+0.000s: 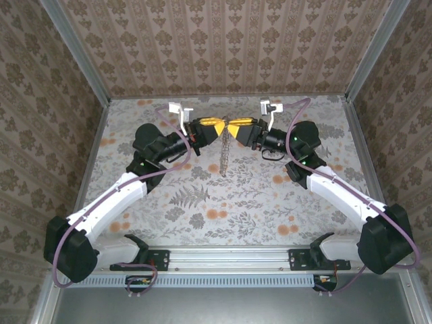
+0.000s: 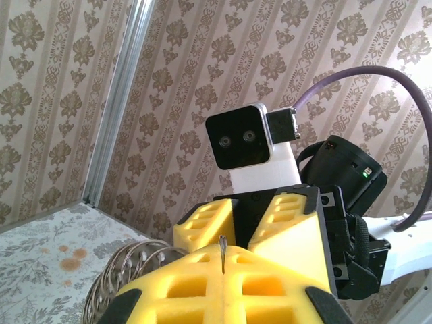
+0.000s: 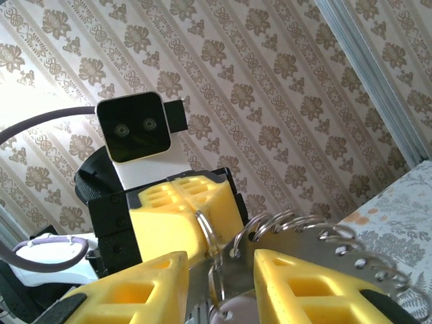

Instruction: Put the keys on the keyring

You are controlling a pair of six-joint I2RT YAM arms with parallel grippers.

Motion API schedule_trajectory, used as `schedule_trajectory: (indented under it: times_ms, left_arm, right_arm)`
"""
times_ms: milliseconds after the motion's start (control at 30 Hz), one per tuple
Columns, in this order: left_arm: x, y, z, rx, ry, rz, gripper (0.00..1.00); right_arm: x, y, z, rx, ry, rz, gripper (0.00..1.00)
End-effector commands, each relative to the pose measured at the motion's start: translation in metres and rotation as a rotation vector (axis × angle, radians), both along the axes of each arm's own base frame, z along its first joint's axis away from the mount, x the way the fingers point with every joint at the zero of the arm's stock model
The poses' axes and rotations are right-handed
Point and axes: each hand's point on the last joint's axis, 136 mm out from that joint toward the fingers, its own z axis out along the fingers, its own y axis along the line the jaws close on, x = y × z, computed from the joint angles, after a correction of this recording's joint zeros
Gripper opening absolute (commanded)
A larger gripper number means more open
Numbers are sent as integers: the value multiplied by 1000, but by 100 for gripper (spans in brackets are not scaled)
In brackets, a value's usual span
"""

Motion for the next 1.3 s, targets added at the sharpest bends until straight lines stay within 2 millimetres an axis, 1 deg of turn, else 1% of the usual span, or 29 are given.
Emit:
schedule_trajectory:
  times_ms: [0,167,333,600,767,933,967,1000,1033,1100,1133,1267]
  left_arm:
    - [-10,2,20,-54,-51,-21,0]
    - [-10,2,20,-55,-51,-21,0]
    - [-9,1,17,-51,-46,-22,0]
    - [-7,-2,14,-46,-39,-23,0]
    - [-6,-3,11,-40,-32,-25,0]
    - [-4,-4,7,-15,-27,-14,0]
    - [-3,-3,7,1,-28,-6,0]
    - [-2,-2,6,23,-33,6,4]
    - [-3,0,5,50,-37,15,14]
    - [-3,6,5,101,-59,42,26]
    - [-4,9,5,130,-69,55,30]
    - [-3,24,7,200,-92,93,40]
  right_arm:
    - [2,1,4,24,-26,-9,33]
    - [2,3,7,35,-29,7,31]
    - [2,3,10,39,-34,6,21]
    - [0,4,14,47,-41,21,20]
    - [-1,3,14,45,-42,23,0]
    - [-1,4,11,12,-39,20,0]
    - [0,4,7,-15,-27,14,0]
    - [1,5,2,-48,-19,8,0]
    - [1,4,-2,-83,-14,4,0]
    - [2,3,-10,-154,-9,-6,0]
    - [2,1,-14,-185,-6,-9,0]
    - [3,-7,-24,-261,0,-18,0]
